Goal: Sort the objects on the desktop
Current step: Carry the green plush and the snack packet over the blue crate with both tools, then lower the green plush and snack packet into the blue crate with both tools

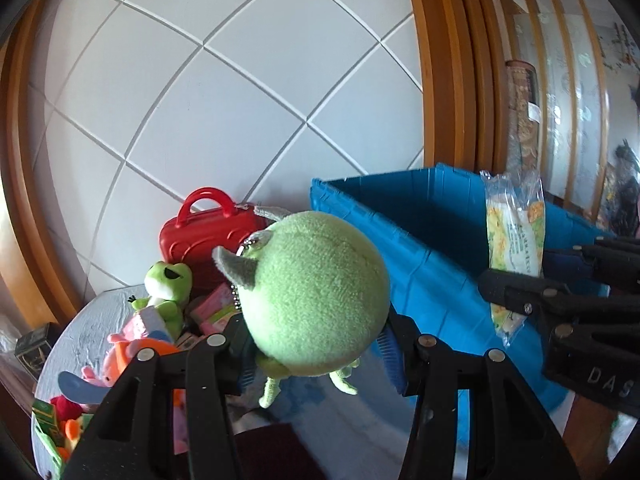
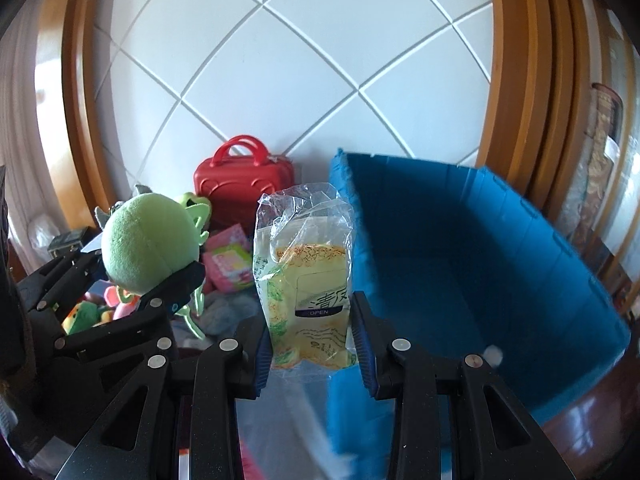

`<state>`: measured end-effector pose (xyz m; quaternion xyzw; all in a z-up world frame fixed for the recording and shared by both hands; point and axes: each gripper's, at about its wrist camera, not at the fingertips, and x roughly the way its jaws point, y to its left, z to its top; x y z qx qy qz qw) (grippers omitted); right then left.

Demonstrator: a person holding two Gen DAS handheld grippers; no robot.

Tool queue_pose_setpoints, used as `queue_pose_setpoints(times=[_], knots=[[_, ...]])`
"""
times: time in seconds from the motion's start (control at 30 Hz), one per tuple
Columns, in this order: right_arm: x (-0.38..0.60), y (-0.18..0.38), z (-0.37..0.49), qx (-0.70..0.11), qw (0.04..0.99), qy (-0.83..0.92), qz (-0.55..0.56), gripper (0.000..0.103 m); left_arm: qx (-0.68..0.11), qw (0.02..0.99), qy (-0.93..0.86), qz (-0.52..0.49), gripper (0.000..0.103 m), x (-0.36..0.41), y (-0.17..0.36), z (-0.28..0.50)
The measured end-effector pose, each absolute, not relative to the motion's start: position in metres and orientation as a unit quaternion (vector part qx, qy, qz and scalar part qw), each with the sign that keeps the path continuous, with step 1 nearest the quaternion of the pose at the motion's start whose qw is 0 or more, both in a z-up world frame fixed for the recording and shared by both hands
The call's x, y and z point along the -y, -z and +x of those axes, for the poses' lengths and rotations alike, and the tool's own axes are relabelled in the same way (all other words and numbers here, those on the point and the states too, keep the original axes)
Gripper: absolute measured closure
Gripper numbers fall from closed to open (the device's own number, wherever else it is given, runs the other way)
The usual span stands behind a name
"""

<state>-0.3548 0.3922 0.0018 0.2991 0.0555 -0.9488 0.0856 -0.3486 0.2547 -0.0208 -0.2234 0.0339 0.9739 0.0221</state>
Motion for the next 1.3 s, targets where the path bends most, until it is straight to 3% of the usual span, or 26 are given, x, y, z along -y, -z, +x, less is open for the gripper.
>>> queue_pose_setpoints(times=[0.4,0.57,0.8,1.03,1.3], knots=[[-0.545,-0.07,-0.431,-0.113,0.069,0.955,0.265,0.068,0.007,0.049,-0.962,-0.269,0.053,-0.408,-0.048,-0.454],[-0.586,-0.084,-0.475,-0.112,0.044,0.953,0.279,0.068,-0.01,0.051,-0.946,-0.319,0.053,-0.45,-0.055,-0.51],[-0.614,-0.081,-0.559,-0.111,0.041,0.93,0.349,0.068,0.038,0.052,-0.905,-0.421,0.053,-0.468,-0.035,-0.604],[-0.621,0.013,-0.649,-0.12,0.032,0.866,0.484,0.068,0.049,0.011,-0.843,-0.536,0.053,-0.466,0.064,-0.666],[-0.626,0.156,-0.665,-0.133,0.015,0.763,0.632,0.068,0.016,-0.014,-0.732,-0.681,0.053,-0.479,0.196,-0.673]])
